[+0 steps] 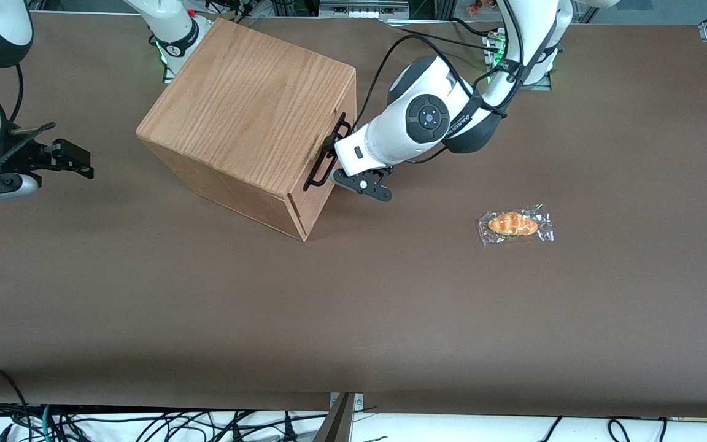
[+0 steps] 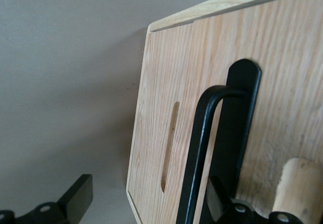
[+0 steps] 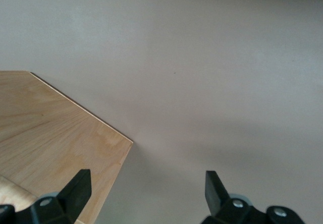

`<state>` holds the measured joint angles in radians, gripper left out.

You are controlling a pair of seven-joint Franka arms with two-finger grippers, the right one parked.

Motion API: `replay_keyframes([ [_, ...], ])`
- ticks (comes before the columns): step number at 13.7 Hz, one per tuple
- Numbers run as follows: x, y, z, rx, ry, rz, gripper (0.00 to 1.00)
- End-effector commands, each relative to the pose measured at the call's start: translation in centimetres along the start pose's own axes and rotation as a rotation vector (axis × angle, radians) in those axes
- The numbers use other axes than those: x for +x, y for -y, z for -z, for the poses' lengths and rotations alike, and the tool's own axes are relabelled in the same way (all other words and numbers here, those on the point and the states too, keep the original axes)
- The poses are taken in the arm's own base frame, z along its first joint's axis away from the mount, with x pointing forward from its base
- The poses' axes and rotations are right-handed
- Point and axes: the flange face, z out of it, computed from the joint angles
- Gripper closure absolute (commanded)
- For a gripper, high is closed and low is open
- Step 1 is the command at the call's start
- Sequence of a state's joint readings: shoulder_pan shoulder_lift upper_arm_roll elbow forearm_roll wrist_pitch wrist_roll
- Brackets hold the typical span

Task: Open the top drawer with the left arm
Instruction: 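Pull the drawer handle outward from the cabinet with the left gripper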

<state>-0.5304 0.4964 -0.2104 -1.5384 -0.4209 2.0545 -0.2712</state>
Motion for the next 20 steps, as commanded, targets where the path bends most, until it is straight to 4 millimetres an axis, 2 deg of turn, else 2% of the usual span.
replay_keyframes([
  [1, 0.2, -1.2, -0.6, -0.002, 0.000, 0.030, 0.00],
  [3, 0.4, -0.8, -1.4, 0.003, 0.010, 0.037, 0.00],
  [9, 1.8, 1.8, 0.1, 0.061, -0.029, 0.038, 0.00],
  [12, 3.1, 3.6, 2.2, 0.078, -0.066, 0.041, 0.00],
  [13, 3.6, 4.8, 2.9, 0.084, -0.073, 0.054, 0.00],
  [17, 4.3, 6.8, 4.1, 0.122, -0.095, 0.061, 0.00],
  [20, 5.2, 8.7, 5.8, 0.120, -0.115, 0.059, 0.00],
])
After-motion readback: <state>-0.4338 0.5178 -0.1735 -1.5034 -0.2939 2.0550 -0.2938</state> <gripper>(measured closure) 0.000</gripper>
